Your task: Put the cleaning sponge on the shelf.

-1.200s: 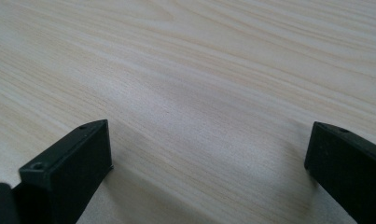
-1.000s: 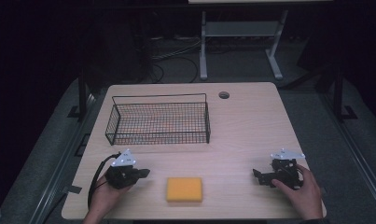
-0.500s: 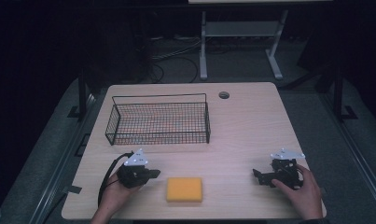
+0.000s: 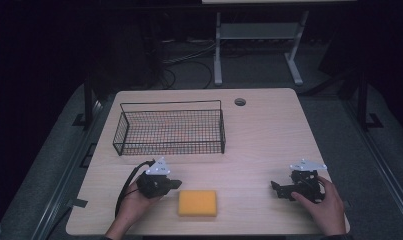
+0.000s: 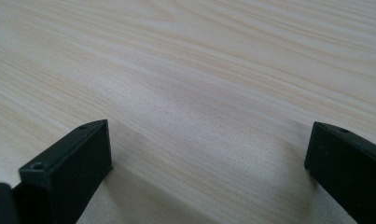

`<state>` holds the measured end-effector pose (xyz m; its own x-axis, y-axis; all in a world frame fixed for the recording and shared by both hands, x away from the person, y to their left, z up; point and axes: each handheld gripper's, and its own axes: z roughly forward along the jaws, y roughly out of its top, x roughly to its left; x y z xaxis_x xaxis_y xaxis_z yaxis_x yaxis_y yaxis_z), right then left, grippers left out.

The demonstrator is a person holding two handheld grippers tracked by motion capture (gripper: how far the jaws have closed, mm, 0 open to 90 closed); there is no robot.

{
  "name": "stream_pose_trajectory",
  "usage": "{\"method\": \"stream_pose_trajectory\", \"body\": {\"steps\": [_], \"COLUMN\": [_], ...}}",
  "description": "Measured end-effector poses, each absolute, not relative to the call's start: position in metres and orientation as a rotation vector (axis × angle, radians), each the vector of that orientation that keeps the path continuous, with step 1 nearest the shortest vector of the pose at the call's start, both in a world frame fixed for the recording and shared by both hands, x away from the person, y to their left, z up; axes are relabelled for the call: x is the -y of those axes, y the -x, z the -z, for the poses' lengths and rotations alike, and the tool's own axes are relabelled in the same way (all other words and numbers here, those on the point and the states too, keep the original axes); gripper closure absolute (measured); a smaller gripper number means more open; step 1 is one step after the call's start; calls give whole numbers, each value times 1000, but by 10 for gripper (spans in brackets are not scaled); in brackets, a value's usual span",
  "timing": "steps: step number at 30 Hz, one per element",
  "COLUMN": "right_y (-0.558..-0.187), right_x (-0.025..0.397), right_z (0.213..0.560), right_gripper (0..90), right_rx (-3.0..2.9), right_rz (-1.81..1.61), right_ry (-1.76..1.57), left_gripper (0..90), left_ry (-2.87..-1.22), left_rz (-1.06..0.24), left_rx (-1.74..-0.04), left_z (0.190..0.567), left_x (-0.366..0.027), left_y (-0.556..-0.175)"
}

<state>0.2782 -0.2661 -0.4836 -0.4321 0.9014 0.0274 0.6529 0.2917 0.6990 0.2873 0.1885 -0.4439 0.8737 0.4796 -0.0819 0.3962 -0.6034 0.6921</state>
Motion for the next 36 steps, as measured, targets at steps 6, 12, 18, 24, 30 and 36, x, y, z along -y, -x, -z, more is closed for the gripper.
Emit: {"method": "stream_pose_trajectory", "body": {"steps": [6, 12, 18, 24, 30, 36], "right_y": [-278, -278, -278, -278, -278, -278], "right_x": [266, 266, 266, 266, 266, 266], "right_z": [484, 484, 484, 484, 484, 484], "right_gripper": [0, 0, 0, 0, 0, 0], "right_rx": [-2194, -2194, -2194, -2194, -2194, -2194], "right_rz": [-917, -917, -917, -916, -917, -917], "right_ry": [-1398, -1398, -1398, -1397, -1398, -1399], "left_gripper": [898, 897, 898, 897, 897, 898], "left_ry": [-2287, -2297, -2295, -2268, -2265, -2259], "left_rz": [-129, -114, -108, -125, -90, -64], "left_rx": [-626, -610, -610, -591, -516, -470], "left_z": [444, 443, 441, 428, 420, 419], "left_x": [-187, -185, -187, -181, -157, -137], "left_y": [-284, -277, -269, -266, -267, -273]}}
